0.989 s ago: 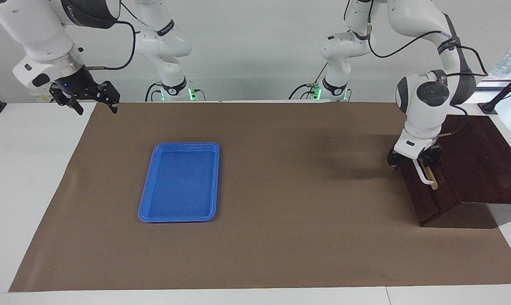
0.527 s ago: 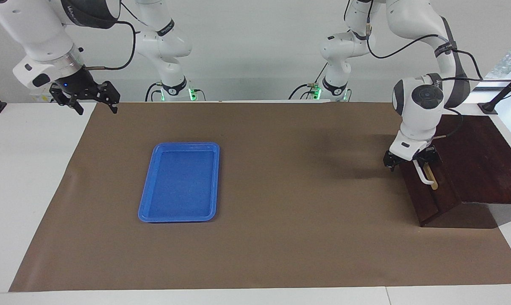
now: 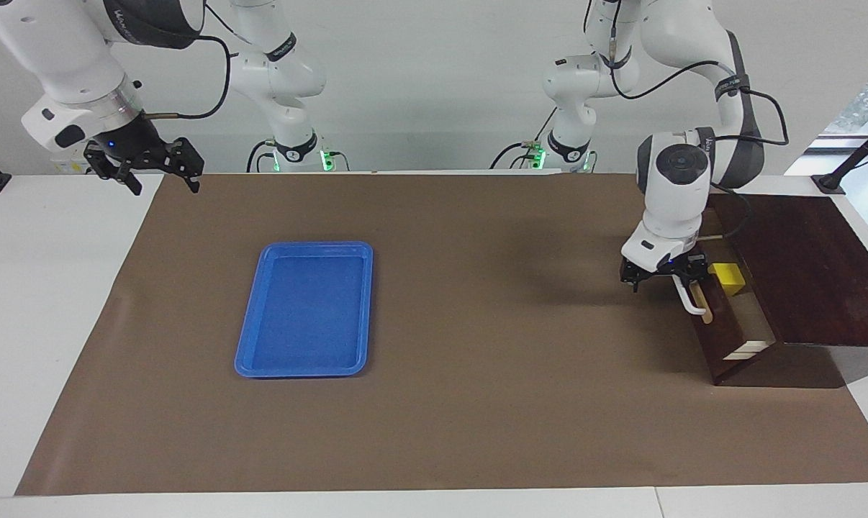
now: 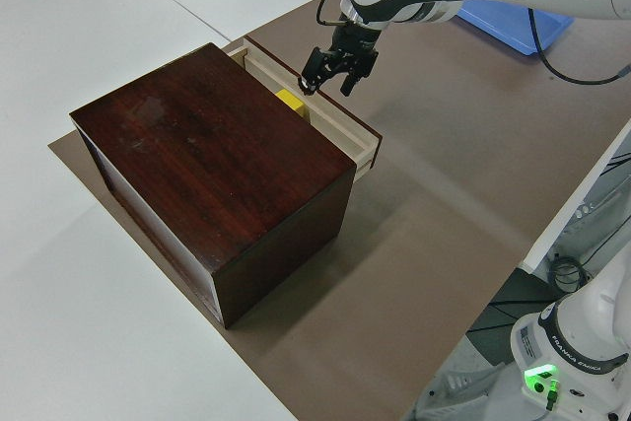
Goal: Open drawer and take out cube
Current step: 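Pull the white drawer handle outward with the left gripper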
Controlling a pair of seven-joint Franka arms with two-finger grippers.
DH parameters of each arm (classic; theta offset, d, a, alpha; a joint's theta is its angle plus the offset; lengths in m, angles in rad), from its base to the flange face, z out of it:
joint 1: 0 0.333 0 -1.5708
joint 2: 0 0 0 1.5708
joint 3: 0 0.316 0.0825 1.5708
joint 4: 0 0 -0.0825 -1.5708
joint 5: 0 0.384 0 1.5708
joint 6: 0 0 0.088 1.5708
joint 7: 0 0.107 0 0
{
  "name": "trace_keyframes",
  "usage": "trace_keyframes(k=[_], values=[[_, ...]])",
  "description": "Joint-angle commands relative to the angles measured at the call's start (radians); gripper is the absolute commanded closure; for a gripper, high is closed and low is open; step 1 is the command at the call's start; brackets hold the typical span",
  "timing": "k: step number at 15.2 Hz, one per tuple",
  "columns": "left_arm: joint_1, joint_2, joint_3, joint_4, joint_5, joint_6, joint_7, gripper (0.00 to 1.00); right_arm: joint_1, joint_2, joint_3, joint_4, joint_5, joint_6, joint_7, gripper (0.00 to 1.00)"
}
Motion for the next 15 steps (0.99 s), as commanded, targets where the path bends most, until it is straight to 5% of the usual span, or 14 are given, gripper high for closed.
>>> trace_keyframes(k=[1,10,15], values=[[-0.069,-0.012,0.006,0.022,-0.001,-0.052,-0.013,0.00,0.003,-0.013,-0.001,-0.014,0.011,-0.004,0.017,0.00],[-0.150,-0.012,0.006,0.037,-0.013,-0.068,-0.011,0.00,0.003,-0.013,-0.001,-0.014,0.011,-0.004,0.017,0.00],[-0.140,0.010,0.007,0.260,-0.129,-0.284,-0.011,0.00,0.003,-0.013,-0.001,-0.014,0.011,-0.004,0.017,0.00]])
